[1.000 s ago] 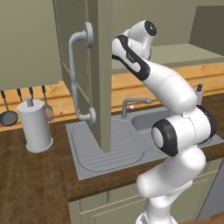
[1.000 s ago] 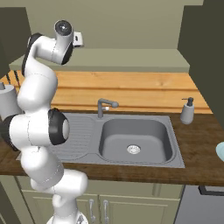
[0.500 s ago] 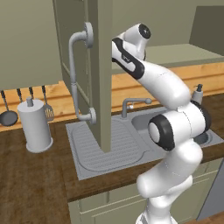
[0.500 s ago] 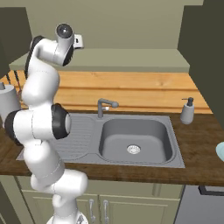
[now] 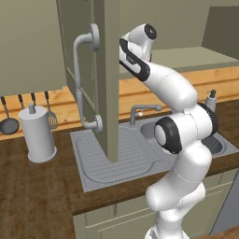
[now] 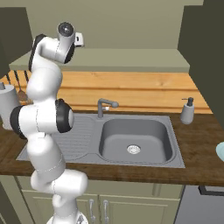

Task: From the different types of pastries on the counter, select a croissant and place it on the cutting board. Then retrieve a jar of jam from the cabinet and place it alongside the croissant on the cutting board.

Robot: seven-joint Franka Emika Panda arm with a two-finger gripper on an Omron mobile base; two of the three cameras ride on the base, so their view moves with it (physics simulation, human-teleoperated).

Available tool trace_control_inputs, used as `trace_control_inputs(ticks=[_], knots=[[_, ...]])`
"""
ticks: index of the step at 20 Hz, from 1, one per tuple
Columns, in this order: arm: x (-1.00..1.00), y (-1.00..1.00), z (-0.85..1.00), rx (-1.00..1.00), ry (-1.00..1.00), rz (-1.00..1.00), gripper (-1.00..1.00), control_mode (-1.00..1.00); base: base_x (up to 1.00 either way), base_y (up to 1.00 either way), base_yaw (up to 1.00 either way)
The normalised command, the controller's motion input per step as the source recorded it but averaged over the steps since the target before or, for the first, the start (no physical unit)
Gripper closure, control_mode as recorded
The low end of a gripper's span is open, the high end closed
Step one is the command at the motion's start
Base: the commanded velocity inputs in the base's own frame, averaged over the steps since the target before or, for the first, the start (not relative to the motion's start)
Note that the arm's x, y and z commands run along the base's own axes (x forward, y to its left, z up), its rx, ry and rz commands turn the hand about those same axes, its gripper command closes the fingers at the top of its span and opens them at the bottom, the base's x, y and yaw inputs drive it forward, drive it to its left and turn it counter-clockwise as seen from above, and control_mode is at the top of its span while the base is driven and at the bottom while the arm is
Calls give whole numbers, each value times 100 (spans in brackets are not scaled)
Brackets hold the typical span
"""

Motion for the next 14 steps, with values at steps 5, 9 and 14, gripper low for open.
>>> trace_control_inputs(ticks=[5,9,14], knots=[[-5,0,-9,0,5,0,100,-100,0,0,0],[-46,0,16,0,1,5,100,-100,0,0,0],[-26,0,31,-3,-25,3,100,-100,0,0,0]])
